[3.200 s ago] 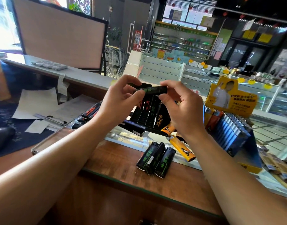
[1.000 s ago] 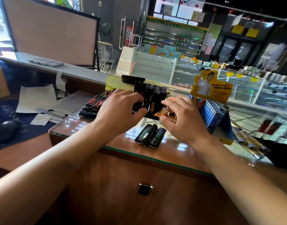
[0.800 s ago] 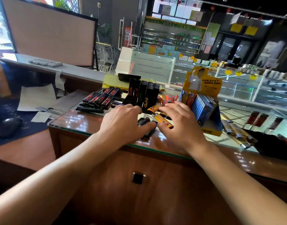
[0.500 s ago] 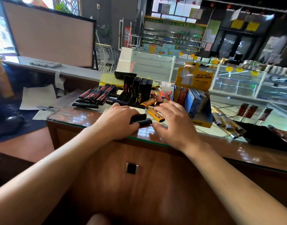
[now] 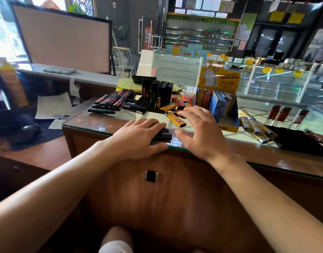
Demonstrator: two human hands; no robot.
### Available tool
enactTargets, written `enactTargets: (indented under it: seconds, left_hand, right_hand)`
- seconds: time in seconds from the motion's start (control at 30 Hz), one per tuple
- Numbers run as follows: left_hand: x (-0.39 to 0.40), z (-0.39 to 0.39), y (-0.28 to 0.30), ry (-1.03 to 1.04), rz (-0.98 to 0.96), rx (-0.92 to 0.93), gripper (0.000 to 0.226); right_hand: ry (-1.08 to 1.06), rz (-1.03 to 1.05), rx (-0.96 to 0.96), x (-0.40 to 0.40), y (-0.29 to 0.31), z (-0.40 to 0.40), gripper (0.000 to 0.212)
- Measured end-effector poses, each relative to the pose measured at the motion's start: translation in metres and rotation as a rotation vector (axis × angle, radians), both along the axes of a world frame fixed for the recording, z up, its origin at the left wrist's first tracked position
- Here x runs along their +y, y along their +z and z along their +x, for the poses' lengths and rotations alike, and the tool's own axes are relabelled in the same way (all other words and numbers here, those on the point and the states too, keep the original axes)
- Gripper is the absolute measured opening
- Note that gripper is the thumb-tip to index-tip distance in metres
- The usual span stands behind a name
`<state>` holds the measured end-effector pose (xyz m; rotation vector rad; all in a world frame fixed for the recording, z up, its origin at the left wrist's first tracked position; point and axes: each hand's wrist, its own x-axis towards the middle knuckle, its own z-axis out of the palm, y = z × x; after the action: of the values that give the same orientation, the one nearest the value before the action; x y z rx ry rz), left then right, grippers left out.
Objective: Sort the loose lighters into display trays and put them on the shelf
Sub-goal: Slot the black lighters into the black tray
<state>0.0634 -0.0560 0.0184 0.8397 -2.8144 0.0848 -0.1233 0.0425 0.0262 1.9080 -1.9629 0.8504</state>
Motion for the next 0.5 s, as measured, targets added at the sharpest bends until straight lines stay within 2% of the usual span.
enactTargets:
  seconds: [0.17, 0.33, 0.43, 0.5]
  left_hand:
    - [0.003, 0.022, -0.024, -0.173, -0.166, 0.255, 0.05]
    - [0.004, 0.029, -0.039, -0.188, -0.242, 0.525, 0.037]
    - [0.003, 0.028, -0.033, -0.093, -0.148, 0.744, 0.037]
    - [0.006, 0.026, -0.02, 0.022, 0.039, 0.865, 0.025]
  right_hand:
    - [0.024, -0.004, 0.006, 0.007, -0.005, 0.009, 0.056]
    - [0.052, -0.052, -0.012, 0.014, -0.007, 0.014, 0.048]
    - [0.073, -0.07, -0.031, 0.014, -0.005, 0.019, 0.043]
    - [0.087, -0.084, -0.053, 0.012, 0.0, 0.025, 0.04]
